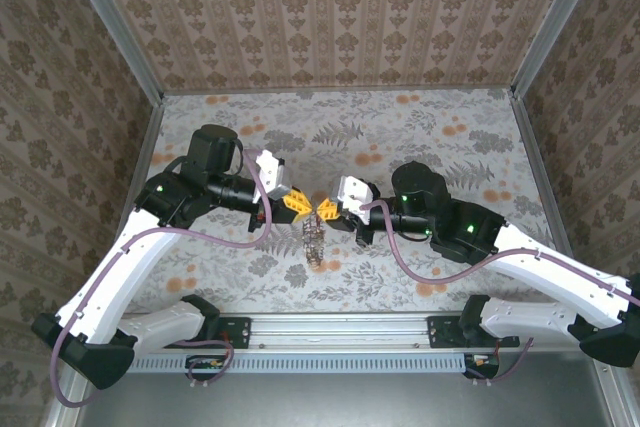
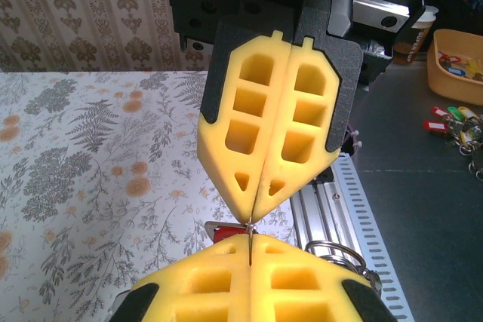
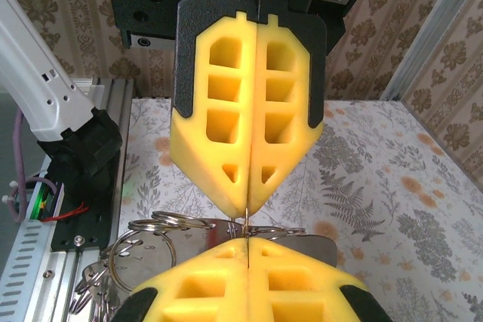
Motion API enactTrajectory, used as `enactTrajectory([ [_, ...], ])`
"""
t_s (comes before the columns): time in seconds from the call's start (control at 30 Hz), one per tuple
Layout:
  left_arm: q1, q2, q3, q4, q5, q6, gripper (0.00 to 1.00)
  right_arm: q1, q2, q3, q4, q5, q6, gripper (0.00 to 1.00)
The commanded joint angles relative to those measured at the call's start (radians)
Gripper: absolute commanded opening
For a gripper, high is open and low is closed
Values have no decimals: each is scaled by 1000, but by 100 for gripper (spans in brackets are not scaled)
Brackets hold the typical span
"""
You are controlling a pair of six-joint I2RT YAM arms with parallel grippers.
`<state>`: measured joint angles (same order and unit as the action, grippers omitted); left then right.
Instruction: Put the keys on the keyring
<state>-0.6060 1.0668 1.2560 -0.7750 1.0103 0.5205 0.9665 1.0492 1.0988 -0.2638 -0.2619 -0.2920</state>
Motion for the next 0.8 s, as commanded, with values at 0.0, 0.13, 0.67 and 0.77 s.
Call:
enactTrajectory([
  [0.0, -6, -2, 0, 8, -1, 21, 0, 6, 3, 45, 33, -37, 2, 0],
  [0.13, -8, 1, 2, 8, -2, 20, 0, 6, 3, 44, 38, -42, 3, 0],
  [0.67, -8, 1, -4, 18, -13, 11, 0, 9, -12, 29, 15, -60, -2, 0],
  [0.77, -8, -2, -11, 14, -13, 28, 0, 9, -21, 23, 12, -78, -5, 0],
])
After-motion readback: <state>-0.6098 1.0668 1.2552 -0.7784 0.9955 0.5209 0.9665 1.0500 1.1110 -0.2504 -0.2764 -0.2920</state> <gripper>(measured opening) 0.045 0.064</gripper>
